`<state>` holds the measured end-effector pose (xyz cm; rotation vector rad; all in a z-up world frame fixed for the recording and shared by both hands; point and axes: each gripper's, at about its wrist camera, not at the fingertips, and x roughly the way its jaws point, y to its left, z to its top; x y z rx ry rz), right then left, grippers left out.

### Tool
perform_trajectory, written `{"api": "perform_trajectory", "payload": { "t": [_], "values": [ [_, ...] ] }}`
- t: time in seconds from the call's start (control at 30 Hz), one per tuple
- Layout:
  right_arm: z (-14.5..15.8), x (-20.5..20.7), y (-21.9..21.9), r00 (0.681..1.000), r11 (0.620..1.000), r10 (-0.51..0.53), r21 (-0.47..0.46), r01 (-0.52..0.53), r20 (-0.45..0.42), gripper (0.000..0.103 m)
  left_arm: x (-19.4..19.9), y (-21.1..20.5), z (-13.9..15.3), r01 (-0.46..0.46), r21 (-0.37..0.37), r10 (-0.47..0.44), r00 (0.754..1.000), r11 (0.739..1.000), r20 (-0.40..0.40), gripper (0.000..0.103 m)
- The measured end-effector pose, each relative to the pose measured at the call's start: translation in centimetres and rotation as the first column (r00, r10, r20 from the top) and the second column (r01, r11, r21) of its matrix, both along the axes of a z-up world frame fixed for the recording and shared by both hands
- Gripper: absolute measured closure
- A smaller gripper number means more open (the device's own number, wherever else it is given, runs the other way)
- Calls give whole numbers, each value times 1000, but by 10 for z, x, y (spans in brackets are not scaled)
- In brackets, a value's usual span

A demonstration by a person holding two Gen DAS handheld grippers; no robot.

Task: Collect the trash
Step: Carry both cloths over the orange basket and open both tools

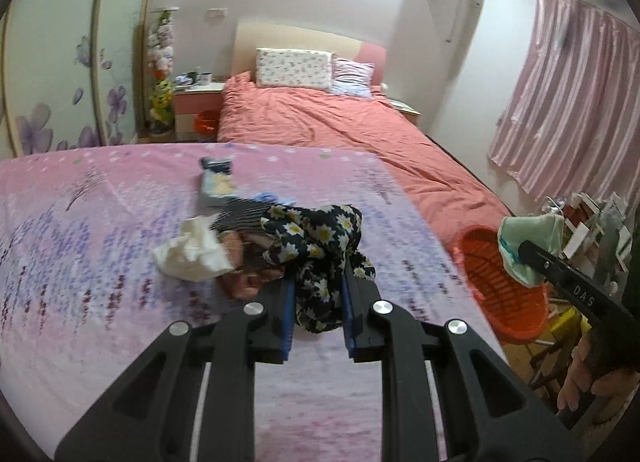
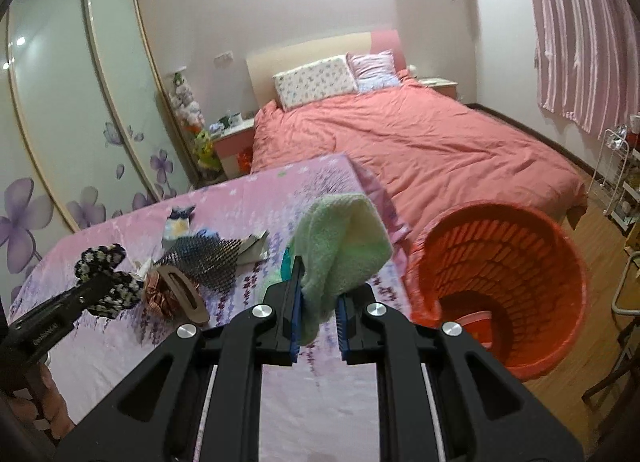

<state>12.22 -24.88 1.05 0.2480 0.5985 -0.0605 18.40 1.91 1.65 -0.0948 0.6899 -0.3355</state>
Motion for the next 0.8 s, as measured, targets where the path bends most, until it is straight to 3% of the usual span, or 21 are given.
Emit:
{"api": "perform_trajectory", "payload": {
  "t": [0.27,0.8],
  "values": [
    [9,-16,-24,998,998,-53,-24,54,44,89,-8,-50,15,86,12,-86,996,996,34,83],
    [7,-32,-73,984,987,-160,-22,162,78,89,-15,-135,19,236,14,-236,971,972,28,83]
  ]
}}
